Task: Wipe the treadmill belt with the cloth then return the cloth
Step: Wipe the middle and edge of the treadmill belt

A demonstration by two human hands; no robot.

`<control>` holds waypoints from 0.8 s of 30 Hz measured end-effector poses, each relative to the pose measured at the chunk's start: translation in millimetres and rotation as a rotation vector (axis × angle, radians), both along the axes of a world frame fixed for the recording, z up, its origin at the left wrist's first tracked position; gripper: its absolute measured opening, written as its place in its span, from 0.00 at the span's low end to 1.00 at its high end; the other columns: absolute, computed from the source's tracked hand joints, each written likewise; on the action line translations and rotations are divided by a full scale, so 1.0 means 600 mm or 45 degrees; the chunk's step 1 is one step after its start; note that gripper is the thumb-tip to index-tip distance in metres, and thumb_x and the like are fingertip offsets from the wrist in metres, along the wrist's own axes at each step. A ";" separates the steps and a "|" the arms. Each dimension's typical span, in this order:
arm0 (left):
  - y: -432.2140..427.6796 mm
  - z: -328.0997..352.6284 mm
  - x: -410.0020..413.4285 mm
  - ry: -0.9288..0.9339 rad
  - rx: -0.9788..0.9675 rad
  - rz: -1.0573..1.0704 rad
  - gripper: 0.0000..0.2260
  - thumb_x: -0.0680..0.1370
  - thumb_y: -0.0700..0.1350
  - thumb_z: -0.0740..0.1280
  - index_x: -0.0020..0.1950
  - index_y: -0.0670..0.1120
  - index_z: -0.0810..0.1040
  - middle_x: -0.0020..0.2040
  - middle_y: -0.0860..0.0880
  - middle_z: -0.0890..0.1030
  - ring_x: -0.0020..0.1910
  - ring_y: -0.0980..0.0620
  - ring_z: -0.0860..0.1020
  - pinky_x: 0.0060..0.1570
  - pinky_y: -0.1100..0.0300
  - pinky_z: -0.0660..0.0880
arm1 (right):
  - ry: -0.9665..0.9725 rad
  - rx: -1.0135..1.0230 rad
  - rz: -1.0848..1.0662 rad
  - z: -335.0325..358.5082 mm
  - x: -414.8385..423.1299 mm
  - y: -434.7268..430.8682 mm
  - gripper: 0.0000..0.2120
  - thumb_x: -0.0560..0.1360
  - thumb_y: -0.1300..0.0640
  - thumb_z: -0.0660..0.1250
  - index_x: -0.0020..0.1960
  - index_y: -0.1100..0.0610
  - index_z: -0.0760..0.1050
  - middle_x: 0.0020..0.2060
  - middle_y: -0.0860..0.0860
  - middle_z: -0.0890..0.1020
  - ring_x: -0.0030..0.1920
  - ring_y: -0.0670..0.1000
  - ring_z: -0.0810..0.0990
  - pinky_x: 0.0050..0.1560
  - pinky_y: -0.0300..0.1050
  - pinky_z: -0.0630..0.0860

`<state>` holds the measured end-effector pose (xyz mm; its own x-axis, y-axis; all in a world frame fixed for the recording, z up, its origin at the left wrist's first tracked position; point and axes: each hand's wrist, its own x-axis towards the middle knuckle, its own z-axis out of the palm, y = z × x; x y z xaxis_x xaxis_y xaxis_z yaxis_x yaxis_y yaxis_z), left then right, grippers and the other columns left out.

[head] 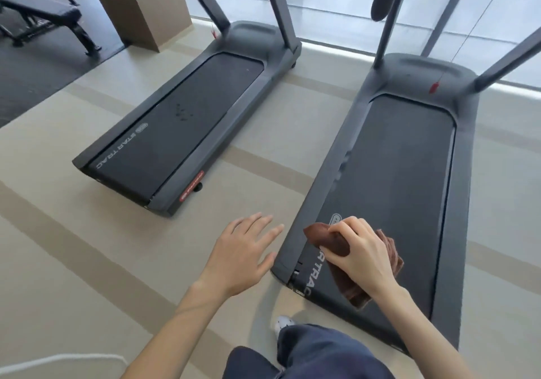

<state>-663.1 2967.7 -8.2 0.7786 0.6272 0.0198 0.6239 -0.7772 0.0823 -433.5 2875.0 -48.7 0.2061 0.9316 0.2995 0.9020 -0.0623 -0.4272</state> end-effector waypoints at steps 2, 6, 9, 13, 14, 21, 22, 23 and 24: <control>0.033 0.001 -0.003 -0.001 -0.011 -0.062 0.20 0.76 0.55 0.57 0.66 0.52 0.74 0.64 0.49 0.77 0.63 0.49 0.74 0.60 0.53 0.72 | -0.045 0.010 -0.045 0.000 -0.008 0.024 0.14 0.64 0.53 0.77 0.45 0.52 0.77 0.42 0.47 0.77 0.42 0.51 0.75 0.38 0.39 0.66; 0.120 -0.013 -0.024 0.008 0.039 -0.240 0.20 0.76 0.55 0.58 0.64 0.52 0.75 0.62 0.49 0.78 0.62 0.49 0.75 0.59 0.54 0.72 | -0.086 0.003 -0.116 -0.002 -0.034 0.071 0.14 0.64 0.53 0.78 0.44 0.53 0.76 0.41 0.48 0.77 0.41 0.50 0.75 0.37 0.39 0.68; 0.188 -0.022 -0.037 0.053 0.059 -0.354 0.20 0.74 0.55 0.64 0.65 0.52 0.75 0.62 0.49 0.78 0.62 0.49 0.75 0.59 0.54 0.73 | -0.047 0.008 -0.240 -0.004 -0.070 0.106 0.13 0.65 0.52 0.77 0.45 0.53 0.77 0.41 0.48 0.77 0.41 0.50 0.76 0.36 0.40 0.70; 0.277 -0.021 -0.068 0.047 0.064 -0.546 0.20 0.75 0.56 0.59 0.65 0.53 0.74 0.63 0.50 0.77 0.63 0.49 0.75 0.59 0.54 0.73 | 0.101 0.018 -0.528 -0.009 -0.146 0.149 0.12 0.66 0.52 0.77 0.45 0.53 0.77 0.42 0.47 0.77 0.44 0.51 0.76 0.38 0.43 0.73; 0.303 -0.018 -0.080 0.051 0.071 -0.595 0.21 0.75 0.57 0.57 0.65 0.53 0.74 0.63 0.50 0.77 0.62 0.50 0.75 0.59 0.54 0.73 | 0.153 0.019 -0.620 -0.008 -0.168 0.162 0.12 0.66 0.52 0.76 0.45 0.53 0.77 0.42 0.46 0.77 0.44 0.51 0.76 0.39 0.46 0.74; 0.436 -0.013 -0.096 0.005 0.043 -0.874 0.20 0.73 0.53 0.67 0.64 0.51 0.76 0.61 0.48 0.78 0.61 0.47 0.76 0.57 0.52 0.73 | 0.252 0.021 -0.919 0.017 -0.253 0.202 0.12 0.67 0.51 0.75 0.47 0.52 0.77 0.43 0.47 0.77 0.45 0.50 0.76 0.45 0.47 0.75; 0.444 -0.014 -0.088 -0.005 0.011 -0.915 0.20 0.73 0.52 0.68 0.64 0.50 0.76 0.62 0.47 0.78 0.61 0.47 0.76 0.58 0.51 0.73 | 0.251 0.017 -0.966 0.020 -0.261 0.200 0.12 0.67 0.51 0.75 0.47 0.51 0.77 0.43 0.46 0.76 0.46 0.49 0.76 0.45 0.45 0.74; 0.450 -0.015 -0.079 -0.013 -0.038 -0.953 0.20 0.74 0.51 0.68 0.65 0.49 0.75 0.63 0.46 0.77 0.62 0.46 0.75 0.59 0.51 0.72 | 0.249 0.022 -1.024 0.022 -0.269 0.196 0.12 0.67 0.50 0.75 0.47 0.51 0.77 0.43 0.45 0.76 0.46 0.48 0.75 0.45 0.44 0.73; 0.452 -0.016 -0.067 -0.017 -0.078 -0.996 0.20 0.74 0.51 0.67 0.65 0.49 0.75 0.63 0.46 0.77 0.63 0.46 0.74 0.59 0.50 0.72 | 0.252 0.035 -1.088 0.023 -0.274 0.191 0.11 0.67 0.50 0.75 0.46 0.50 0.76 0.43 0.44 0.76 0.46 0.48 0.75 0.45 0.43 0.73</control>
